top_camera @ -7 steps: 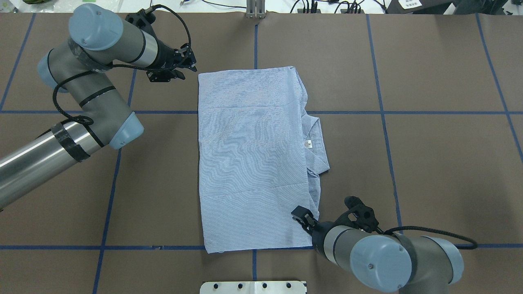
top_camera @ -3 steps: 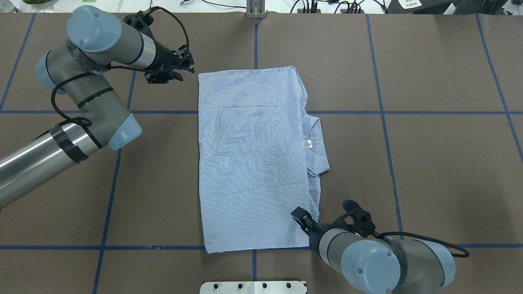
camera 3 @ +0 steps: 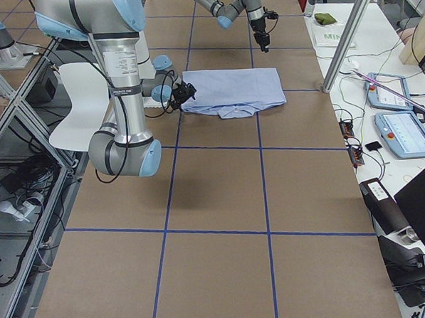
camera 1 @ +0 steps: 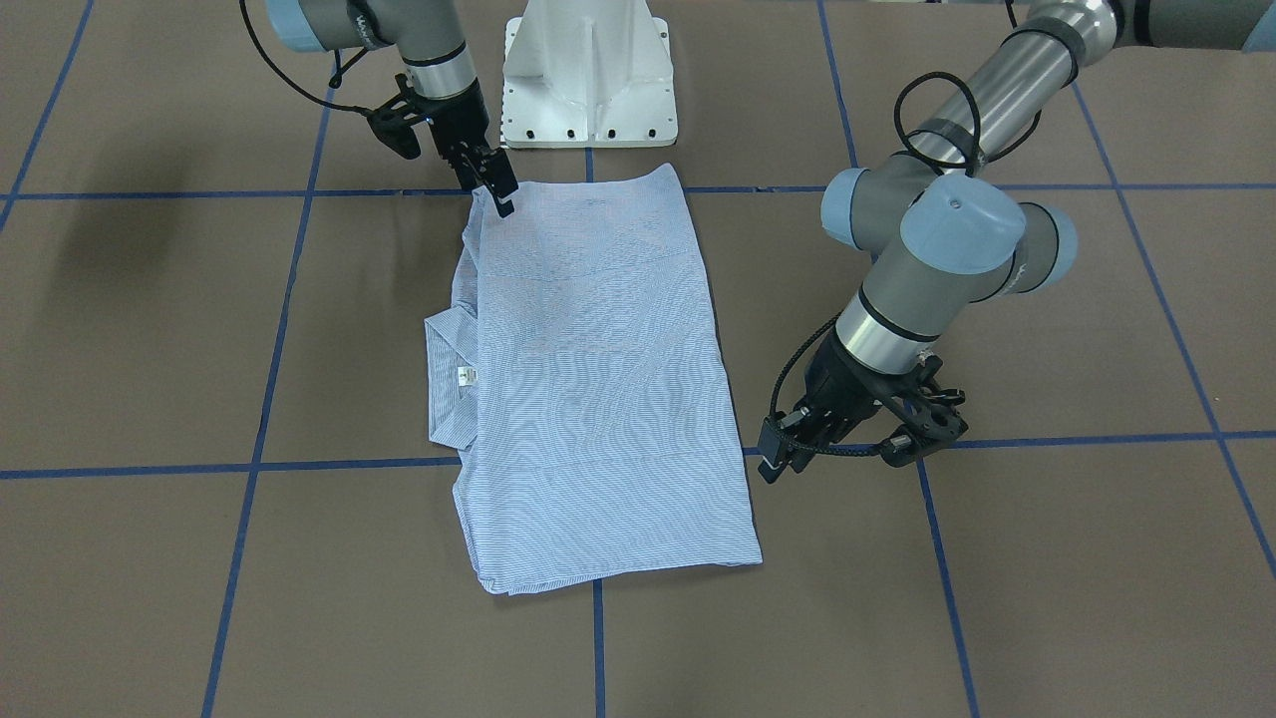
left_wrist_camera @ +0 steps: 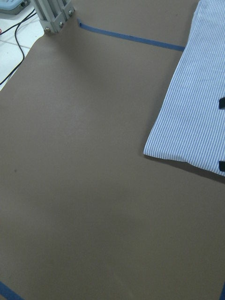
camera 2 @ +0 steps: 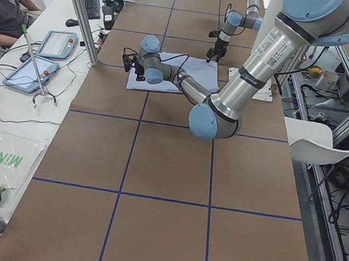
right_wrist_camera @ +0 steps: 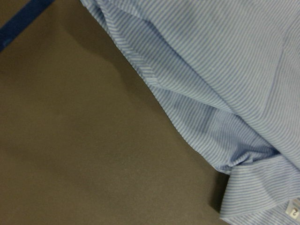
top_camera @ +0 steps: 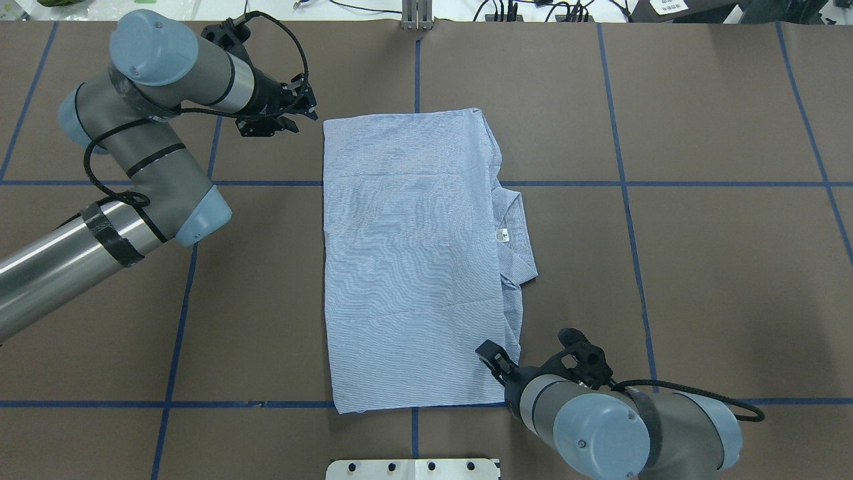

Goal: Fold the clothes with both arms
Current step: 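Move the left gripper to the shirt's near edge beside the right gripper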

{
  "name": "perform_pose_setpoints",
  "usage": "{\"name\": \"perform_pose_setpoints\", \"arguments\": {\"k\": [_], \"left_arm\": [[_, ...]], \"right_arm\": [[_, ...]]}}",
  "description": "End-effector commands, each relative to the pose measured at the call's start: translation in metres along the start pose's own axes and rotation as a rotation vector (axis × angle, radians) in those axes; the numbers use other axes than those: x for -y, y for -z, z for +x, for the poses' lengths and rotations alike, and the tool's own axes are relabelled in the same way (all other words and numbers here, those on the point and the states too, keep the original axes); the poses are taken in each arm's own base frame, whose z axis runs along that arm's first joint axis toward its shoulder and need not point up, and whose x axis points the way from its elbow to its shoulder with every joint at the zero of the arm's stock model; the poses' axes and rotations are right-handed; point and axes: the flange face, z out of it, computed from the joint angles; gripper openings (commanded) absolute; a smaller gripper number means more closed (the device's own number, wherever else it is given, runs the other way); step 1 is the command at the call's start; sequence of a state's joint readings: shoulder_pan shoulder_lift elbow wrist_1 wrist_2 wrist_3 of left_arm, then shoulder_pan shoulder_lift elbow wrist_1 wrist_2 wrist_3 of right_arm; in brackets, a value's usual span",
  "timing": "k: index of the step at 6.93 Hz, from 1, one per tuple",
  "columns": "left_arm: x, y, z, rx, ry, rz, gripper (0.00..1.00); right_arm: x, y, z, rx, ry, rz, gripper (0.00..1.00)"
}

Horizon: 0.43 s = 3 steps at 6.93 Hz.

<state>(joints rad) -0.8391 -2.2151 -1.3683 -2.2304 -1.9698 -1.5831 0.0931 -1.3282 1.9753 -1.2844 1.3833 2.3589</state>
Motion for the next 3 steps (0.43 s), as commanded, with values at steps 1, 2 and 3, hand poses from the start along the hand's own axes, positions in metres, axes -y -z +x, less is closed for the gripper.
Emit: {"name": "perform_pose_setpoints", "arguments": {"k": [1,2,3], "left_arm": [[-0.0002,0.0005,0.0005,-0.001,-0.001,0.0,0.47],[0.0,0.0,0.0,0.0,0.0,0.0,0.47],[0.0,0.0,0.0,0.0,0.0,0.0,0.47]], "right_arm": [[-0.0023,-0.0011,0.0009,-0.003,0.001,0.002,0.65],[-0.0012,-0.0007,0.0007,-0.002,0.0,0.003,0.25],[-0.0015,0.0015,-0.0003,0.001,-0.001,0.0,0.0]]}}
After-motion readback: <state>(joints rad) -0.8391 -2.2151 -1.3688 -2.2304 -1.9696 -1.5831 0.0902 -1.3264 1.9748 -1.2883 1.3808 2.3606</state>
